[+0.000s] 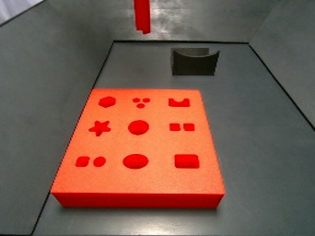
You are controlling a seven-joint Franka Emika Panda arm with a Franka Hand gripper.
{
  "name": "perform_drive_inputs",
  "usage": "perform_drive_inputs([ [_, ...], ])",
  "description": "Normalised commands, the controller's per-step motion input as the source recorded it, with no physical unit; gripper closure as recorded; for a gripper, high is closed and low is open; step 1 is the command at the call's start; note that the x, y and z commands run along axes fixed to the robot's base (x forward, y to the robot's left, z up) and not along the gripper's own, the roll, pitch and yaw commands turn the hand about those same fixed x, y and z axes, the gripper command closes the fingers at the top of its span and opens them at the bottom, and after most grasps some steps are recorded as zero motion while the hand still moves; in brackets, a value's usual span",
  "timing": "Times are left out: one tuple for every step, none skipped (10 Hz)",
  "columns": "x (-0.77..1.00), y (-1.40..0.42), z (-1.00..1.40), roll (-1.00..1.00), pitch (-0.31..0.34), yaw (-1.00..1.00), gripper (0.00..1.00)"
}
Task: Pick up the arch object. Move up. Place the arch object on the fixture. Regrasp the arch object. Rotate the arch object. Move to above the board. Insert the arch object.
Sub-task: Rotate the arch object.
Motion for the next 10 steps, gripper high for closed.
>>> perform_drive_inputs([
  [-0.10, 0.03, 0.01, -0.02, 0.009, -1.00, 1.00],
  [-0.08, 0.03, 0.01, -0.02, 0.009, -1.00, 1.00],
  [-0.05, 0.02, 0.01, -0.03, 0.009, -1.00, 1.00],
  [-0.03, 0.02, 0.01, -0.03, 0.010, -1.00, 1.00],
  [-0.03, 0.02, 0.01, -0.03, 0.010, -1.00, 1.00],
  [-0.03, 0.02, 0.01, -0.03, 0.010, -1.00, 1.00],
  [-0.02, 0.02, 0.01, -0.03, 0.011, -1.00, 1.00],
  [-0.02, 0.02, 0.01, -0.04, 0.012, -1.00, 1.00],
  [-0.02, 0.02, 0.01, -0.04, 0.013, -1.00, 1.00],
  [-0.02, 0.02, 0.01, -0.04, 0.013, -1.00, 1.00],
])
